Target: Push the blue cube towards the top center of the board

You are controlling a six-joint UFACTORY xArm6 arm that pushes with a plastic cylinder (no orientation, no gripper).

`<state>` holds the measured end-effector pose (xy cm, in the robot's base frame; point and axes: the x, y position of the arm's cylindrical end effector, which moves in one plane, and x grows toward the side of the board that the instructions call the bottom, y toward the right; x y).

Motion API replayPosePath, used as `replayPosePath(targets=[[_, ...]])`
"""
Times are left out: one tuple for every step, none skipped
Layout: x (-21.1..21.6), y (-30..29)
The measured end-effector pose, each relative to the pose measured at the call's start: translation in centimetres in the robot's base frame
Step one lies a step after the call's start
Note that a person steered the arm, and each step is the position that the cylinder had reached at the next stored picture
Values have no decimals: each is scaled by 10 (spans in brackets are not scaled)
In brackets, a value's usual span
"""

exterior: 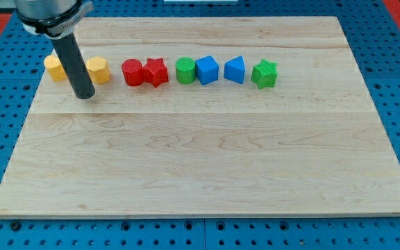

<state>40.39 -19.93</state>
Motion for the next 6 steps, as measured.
replayPosePath(targets=[[2, 34], [2, 116], [-6, 170], [-35, 195], [-66, 219], [-105, 242]])
